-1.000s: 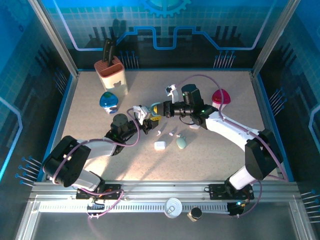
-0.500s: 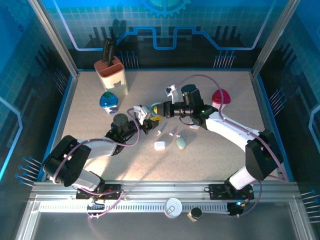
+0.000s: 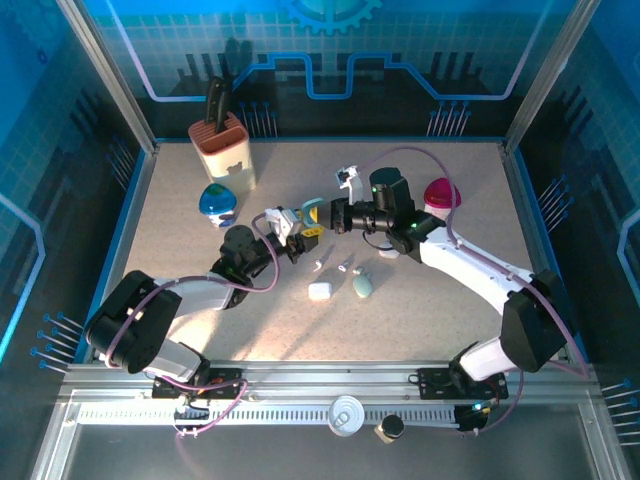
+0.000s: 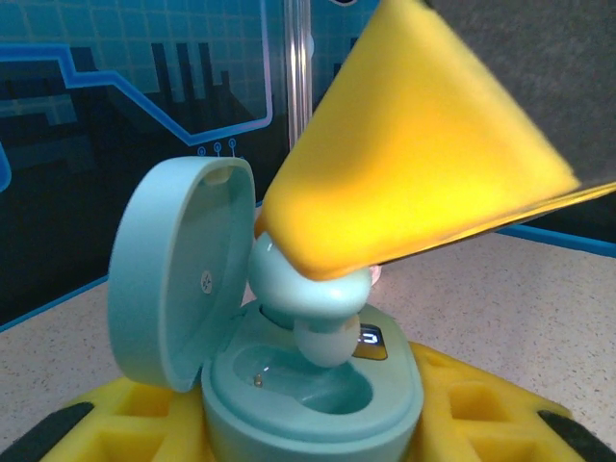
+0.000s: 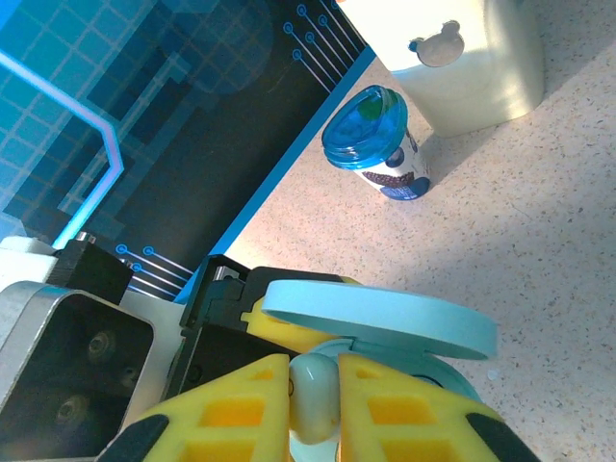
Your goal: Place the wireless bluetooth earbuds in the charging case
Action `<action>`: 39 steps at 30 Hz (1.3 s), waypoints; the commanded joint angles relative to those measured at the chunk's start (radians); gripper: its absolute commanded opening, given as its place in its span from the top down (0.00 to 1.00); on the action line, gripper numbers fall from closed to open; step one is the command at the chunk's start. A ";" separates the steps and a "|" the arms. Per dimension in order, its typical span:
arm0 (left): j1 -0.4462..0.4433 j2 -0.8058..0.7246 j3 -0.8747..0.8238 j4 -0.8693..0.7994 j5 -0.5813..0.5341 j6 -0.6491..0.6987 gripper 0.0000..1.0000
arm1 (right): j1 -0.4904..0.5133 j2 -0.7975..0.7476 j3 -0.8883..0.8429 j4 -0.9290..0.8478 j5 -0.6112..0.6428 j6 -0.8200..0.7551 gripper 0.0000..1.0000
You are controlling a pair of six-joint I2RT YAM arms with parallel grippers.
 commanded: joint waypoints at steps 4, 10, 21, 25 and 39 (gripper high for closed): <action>-0.003 0.018 0.027 0.044 0.010 0.016 0.72 | 0.025 0.029 0.031 -0.027 -0.019 -0.011 0.84; -0.003 0.019 0.029 0.037 -0.013 0.012 0.72 | 0.036 0.045 0.043 -0.038 -0.032 -0.012 0.84; -0.003 -0.023 0.038 0.018 -0.018 -0.003 0.72 | 0.037 0.054 0.040 -0.141 0.082 -0.018 0.80; -0.003 -0.031 0.036 0.015 -0.011 -0.008 0.72 | 0.038 0.049 0.046 -0.157 0.123 -0.025 0.72; -0.003 -0.009 0.001 0.023 0.020 0.069 0.72 | 0.034 -0.091 0.030 -0.077 0.119 -0.099 0.50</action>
